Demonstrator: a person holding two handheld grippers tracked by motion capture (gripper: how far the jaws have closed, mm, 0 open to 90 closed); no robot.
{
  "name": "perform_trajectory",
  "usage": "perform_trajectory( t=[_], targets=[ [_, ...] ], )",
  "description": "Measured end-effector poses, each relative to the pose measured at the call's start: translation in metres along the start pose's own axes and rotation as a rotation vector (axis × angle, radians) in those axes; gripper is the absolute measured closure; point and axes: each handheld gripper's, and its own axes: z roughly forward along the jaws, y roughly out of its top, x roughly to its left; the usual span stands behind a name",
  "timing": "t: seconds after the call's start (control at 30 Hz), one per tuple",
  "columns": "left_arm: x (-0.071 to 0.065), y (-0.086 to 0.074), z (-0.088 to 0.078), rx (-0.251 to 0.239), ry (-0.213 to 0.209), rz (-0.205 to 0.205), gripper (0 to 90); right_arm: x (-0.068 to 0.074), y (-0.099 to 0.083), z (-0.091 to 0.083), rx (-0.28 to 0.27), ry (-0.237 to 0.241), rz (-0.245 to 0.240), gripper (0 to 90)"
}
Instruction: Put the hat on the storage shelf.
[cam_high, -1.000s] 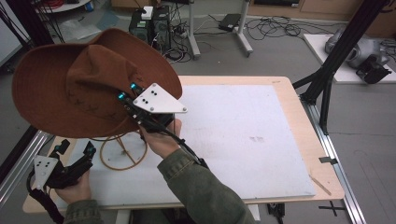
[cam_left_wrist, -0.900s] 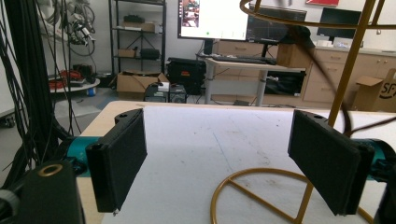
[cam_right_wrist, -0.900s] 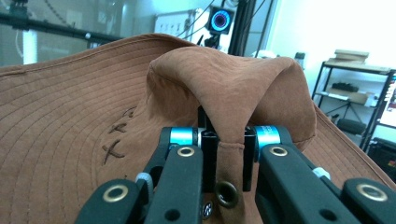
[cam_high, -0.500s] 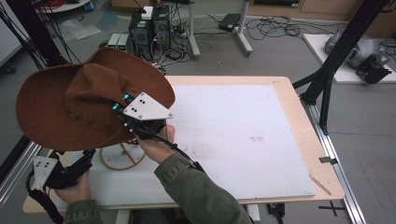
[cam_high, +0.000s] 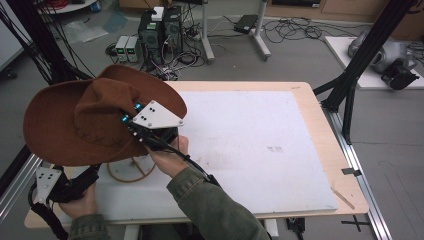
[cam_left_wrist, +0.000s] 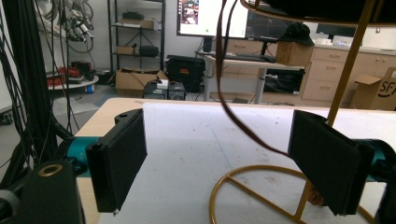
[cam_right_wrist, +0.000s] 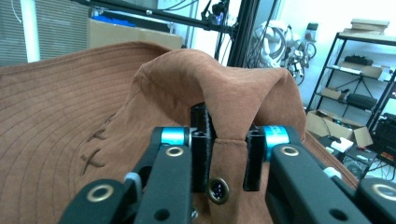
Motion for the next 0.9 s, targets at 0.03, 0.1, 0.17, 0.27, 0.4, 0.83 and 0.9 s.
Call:
perform_trajectory(
  t=[0.03, 0.1, 0.17, 0.27, 0.4, 0.83, 0.9],
  targets=[
    [0.000, 0.000, 0.000, -0.001, 0.001, -0.001, 19.6, 0.000, 0.000, 0.000, 0.000, 0.000, 0.000, 78.1],
    [0.000, 0.000, 0.000, 0.000, -0.001, -0.001, 19.6, 0.001, -0.001, 0.000, 0.006, 0.001, -0.005, 77.4],
    [0.000, 0.000, 0.000, -0.001, 0.000, -0.003, 19.6, 0.002, -0.001, 0.000, 0.010, 0.001, -0.015, 76.9],
    [0.000, 0.000, -0.001, -0.001, 0.000, -0.002, 19.6, 0.003, -0.002, 0.001, 0.019, 0.000, -0.017, 75.3],
    [0.001, 0.000, -0.001, -0.003, 0.003, -0.004, 19.7, 0.002, -0.002, 0.000, 0.029, -0.001, -0.006, 70.1],
    [0.000, 0.000, -0.001, -0.002, 0.005, -0.004, 19.6, -0.011, -0.001, -0.009, -0.001, -0.044, 0.084, 28.6],
    [0.000, 0.000, -0.001, -0.003, 0.006, -0.005, 19.6, -0.015, -0.001, -0.011, 0.006, -0.056, 0.090, 20.5]
  ],
)
